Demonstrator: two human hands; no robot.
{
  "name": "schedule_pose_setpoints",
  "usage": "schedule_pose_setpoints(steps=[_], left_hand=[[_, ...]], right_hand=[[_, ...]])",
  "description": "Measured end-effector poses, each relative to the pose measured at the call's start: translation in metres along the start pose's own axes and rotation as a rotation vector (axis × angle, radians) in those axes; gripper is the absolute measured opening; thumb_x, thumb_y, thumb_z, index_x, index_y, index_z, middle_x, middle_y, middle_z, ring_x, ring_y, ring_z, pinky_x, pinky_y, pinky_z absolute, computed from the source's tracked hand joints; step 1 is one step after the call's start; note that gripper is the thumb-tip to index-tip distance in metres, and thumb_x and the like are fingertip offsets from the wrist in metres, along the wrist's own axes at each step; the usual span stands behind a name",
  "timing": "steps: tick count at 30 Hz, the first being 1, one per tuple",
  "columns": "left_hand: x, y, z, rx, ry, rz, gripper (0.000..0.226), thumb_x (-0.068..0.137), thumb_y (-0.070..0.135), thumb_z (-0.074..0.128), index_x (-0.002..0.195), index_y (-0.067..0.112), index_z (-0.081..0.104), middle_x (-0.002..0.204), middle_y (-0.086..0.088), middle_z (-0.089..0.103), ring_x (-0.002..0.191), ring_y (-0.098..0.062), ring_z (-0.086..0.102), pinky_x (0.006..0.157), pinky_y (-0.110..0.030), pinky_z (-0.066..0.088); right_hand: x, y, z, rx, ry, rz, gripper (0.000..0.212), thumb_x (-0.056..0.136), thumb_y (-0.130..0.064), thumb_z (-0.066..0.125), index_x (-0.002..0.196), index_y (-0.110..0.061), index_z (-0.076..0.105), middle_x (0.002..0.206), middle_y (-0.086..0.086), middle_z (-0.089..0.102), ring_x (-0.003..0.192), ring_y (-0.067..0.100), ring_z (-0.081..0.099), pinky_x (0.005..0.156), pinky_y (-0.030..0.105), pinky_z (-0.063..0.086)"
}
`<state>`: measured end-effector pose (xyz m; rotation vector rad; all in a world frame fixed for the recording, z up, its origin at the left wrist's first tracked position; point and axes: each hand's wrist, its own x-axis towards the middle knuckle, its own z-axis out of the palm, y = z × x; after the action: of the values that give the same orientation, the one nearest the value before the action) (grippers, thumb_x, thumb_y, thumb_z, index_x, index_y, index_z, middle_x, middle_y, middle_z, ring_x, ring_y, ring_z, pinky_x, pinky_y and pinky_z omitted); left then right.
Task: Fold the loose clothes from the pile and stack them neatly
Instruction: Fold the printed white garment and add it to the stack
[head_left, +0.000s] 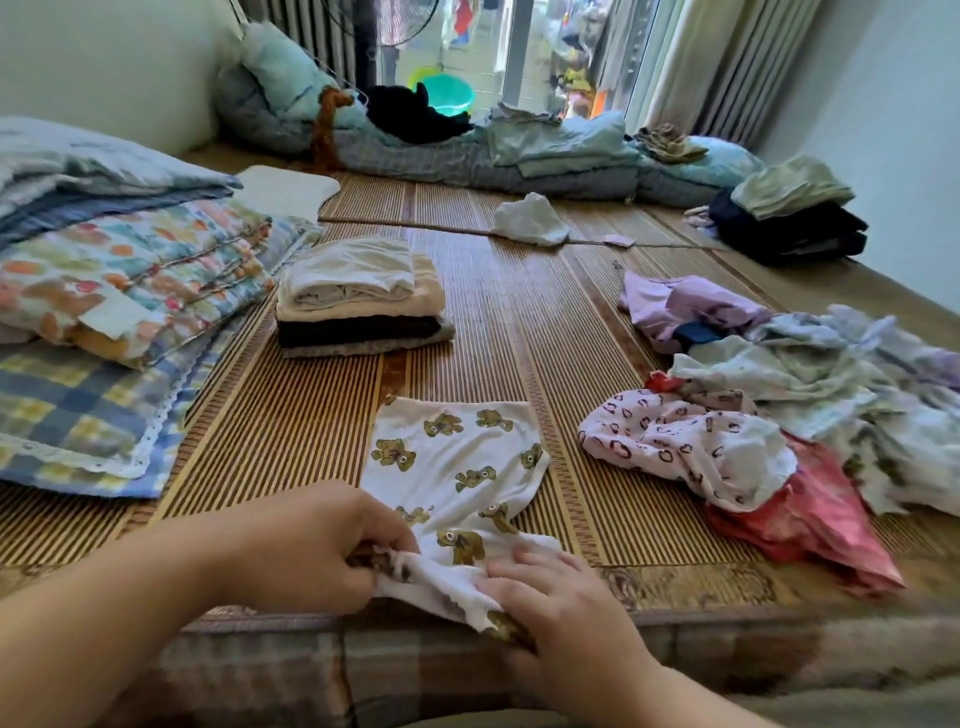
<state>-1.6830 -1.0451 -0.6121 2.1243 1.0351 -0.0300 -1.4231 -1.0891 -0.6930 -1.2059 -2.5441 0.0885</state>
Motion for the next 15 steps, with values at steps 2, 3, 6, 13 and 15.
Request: schedule_pose_setpoints(steps=[2, 3, 6, 13, 15], left_hand=[[-0.002, 0.002, -0.004, -0.060, 0.004, -0.008, 0.024, 0.079, 0.030, 0.056, 0.096, 0.042, 0.068, 0.085, 0.009, 0.069, 0.071, -0.013, 0.062, 0.067, -0.033, 0.056], [-0.003, 0.001, -0.006, -0.104, 0.010, -0.011, 0.023, 0.081, 0.025, 0.057, 0.094, 0.041, 0.068, 0.081, 0.007, 0.068, 0.064, -0.010, 0.058, 0.060, -0.026, 0.051], [-0.006, -0.003, -0.017, -0.241, 0.008, -0.010, 0.028, 0.081, 0.013, 0.056, 0.090, 0.037, 0.070, 0.069, 0.009, 0.060, 0.055, -0.004, 0.046, 0.052, -0.019, 0.038], [0.023, -0.019, -0.050, -0.595, 0.105, -0.027, 0.034, 0.067, 0.015, 0.057, 0.097, 0.024, 0.070, 0.084, -0.004, 0.067, 0.069, -0.018, 0.061, 0.059, -0.025, 0.049], [0.044, -0.032, -0.053, -0.716, 0.267, -0.132, 0.032, 0.070, 0.016, 0.060, 0.098, 0.027, 0.070, 0.084, -0.006, 0.068, 0.070, -0.019, 0.065, 0.060, -0.030, 0.053]], right_hand=[[0.002, 0.000, -0.003, 0.133, 0.088, 0.010, 0.018, 0.062, -0.034, 0.072, 0.080, -0.031, 0.072, 0.085, -0.018, 0.072, 0.083, 0.002, 0.067, 0.083, 0.023, 0.050], [0.005, 0.001, -0.008, 0.216, 0.083, 0.056, 0.008, 0.065, -0.030, 0.067, 0.073, -0.027, 0.067, 0.072, -0.016, 0.068, 0.069, 0.000, 0.060, 0.075, 0.018, 0.047], [0.020, 0.006, -0.036, 0.570, -0.045, 0.289, 0.010, 0.075, -0.023, 0.064, 0.071, -0.014, 0.062, 0.061, -0.004, 0.061, 0.054, 0.003, 0.048, 0.052, 0.020, 0.040], [0.081, 0.041, -0.087, 0.817, -0.179, 0.526, 0.016, 0.081, -0.009, 0.065, 0.088, -0.023, 0.063, 0.080, 0.002, 0.065, 0.053, 0.007, 0.059, 0.046, 0.017, 0.045], [0.105, 0.053, -0.084, 0.816, -0.098, 0.619, 0.018, 0.084, -0.013, 0.065, 0.099, -0.023, 0.061, 0.091, 0.006, 0.064, 0.059, 0.010, 0.063, 0.048, 0.020, 0.049]])
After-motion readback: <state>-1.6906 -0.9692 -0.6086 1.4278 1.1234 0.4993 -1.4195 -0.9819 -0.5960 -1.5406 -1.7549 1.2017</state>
